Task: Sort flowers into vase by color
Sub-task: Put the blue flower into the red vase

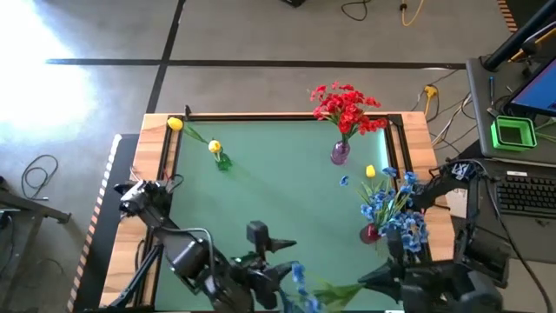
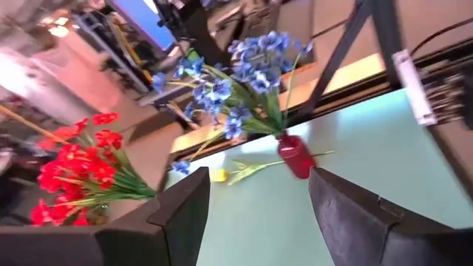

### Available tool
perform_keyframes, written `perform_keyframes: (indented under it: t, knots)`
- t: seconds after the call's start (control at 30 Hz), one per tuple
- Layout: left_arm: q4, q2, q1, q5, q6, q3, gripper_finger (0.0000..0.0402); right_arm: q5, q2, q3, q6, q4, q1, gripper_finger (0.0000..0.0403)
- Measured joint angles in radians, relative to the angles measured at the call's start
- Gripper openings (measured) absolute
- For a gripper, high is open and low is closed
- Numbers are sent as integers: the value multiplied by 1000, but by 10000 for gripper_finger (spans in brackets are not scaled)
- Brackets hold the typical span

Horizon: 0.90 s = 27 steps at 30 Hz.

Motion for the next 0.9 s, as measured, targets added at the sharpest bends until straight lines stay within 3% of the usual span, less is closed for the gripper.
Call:
perform_keyframes:
  t: [0.1, 0.2, 0.5, 0.6, 0.77, 0.9]
  knots:
    - [114, 0, 0, -5, 25, -84, 215, 41, 1, -11, -16, 52, 36, 13]
    - [284, -13, 1, 84, 82, -179, 215, 92, 1, -29, -36, 118, 67, 13]
    - [1010, -16, 32, 349, 338, -409, 215, 137, 1, -148, -153, 461, 82, 13]
    - [1213, -15, 43, 466, 350, -488, 215, 135, 2, -184, -212, 587, 82, 13]
    - [1544, -15, 58, 553, 377, -604, 215, 135, 2, -249, -341, 856, 82, 13]
    - [1698, -14, 80, 655, 380, -637, 215, 136, 3, -309, -458, 1054, 81, 13]
